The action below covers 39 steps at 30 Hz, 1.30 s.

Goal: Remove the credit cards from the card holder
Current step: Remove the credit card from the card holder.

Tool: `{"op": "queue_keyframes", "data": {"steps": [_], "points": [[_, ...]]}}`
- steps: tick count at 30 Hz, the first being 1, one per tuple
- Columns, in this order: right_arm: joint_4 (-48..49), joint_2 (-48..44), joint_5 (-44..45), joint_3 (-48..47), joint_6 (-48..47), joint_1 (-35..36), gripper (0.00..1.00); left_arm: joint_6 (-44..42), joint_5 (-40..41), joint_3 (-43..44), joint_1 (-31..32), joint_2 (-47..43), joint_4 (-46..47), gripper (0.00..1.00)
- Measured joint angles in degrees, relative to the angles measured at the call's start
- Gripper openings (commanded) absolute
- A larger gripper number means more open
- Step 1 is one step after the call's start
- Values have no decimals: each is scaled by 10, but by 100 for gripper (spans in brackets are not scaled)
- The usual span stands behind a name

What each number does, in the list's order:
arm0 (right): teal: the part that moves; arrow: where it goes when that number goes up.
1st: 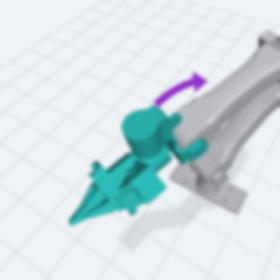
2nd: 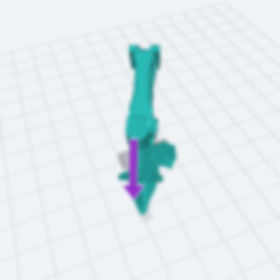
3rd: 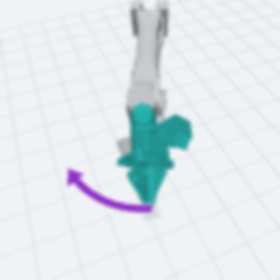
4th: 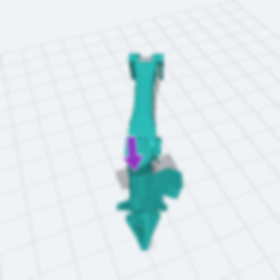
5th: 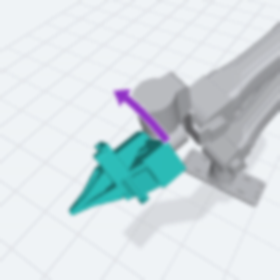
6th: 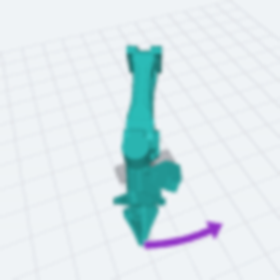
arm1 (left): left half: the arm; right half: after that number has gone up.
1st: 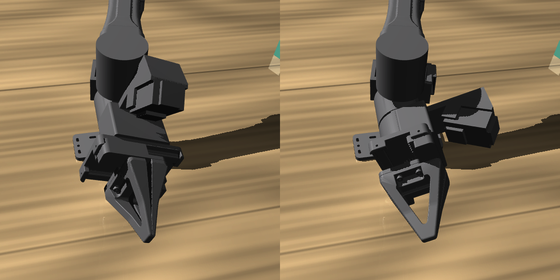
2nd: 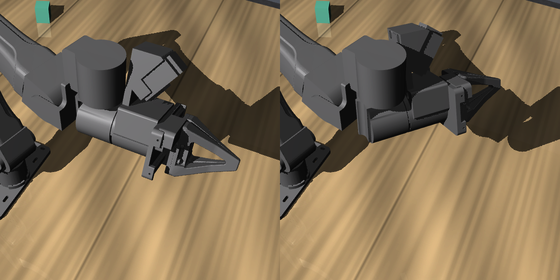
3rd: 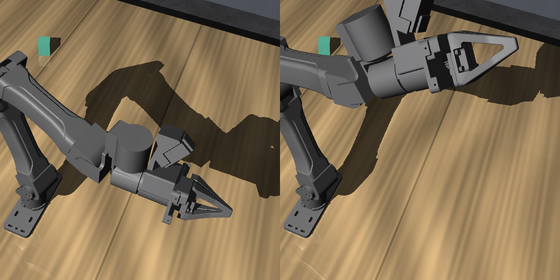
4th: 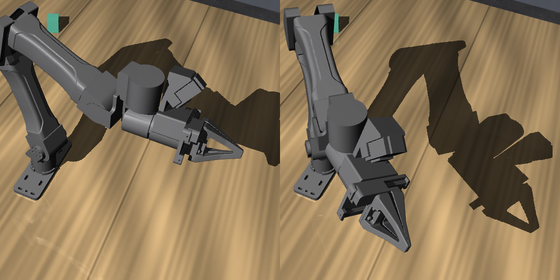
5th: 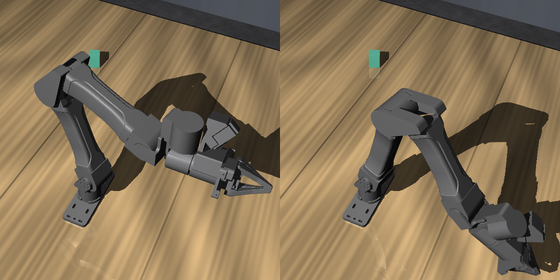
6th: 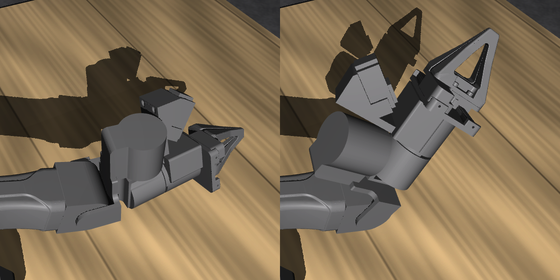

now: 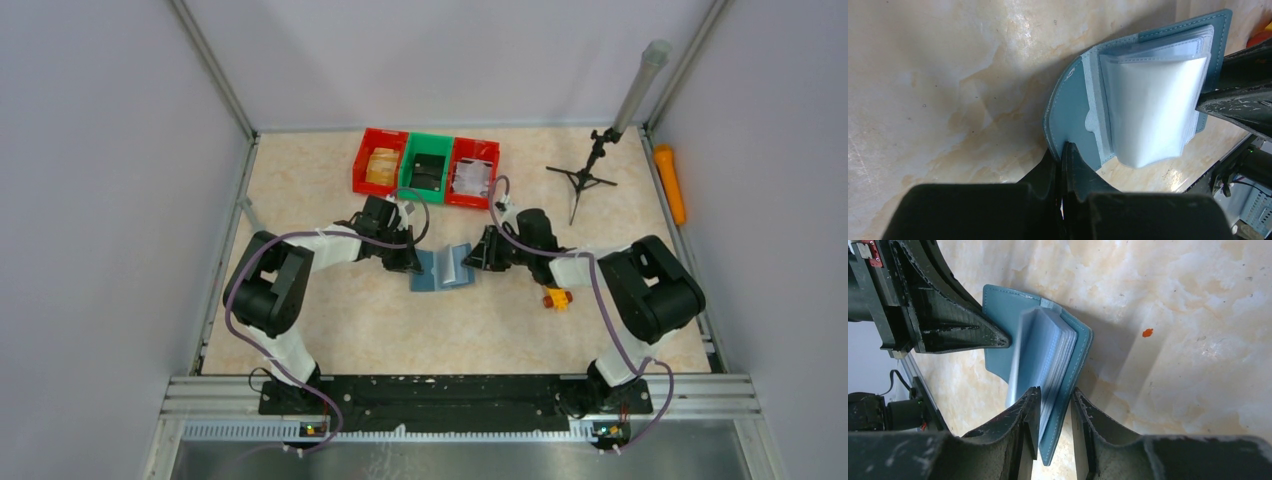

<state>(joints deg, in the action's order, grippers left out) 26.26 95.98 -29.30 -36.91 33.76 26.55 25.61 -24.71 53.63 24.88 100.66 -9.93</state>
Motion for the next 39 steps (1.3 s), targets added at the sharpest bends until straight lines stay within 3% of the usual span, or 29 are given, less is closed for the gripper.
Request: {"op": "queue_keyframes", "data": {"steps": [10,33,39], "points": [[-10,0,8,-8,-7,4,14,0,-2,0,0,0,0,0],[-24,7,19,-64,-63,65,21,0,-16,3,1,7,5,0],[-52,10,31,-81,-73,71,18,0,-14,3,3,6,6,9]]}}
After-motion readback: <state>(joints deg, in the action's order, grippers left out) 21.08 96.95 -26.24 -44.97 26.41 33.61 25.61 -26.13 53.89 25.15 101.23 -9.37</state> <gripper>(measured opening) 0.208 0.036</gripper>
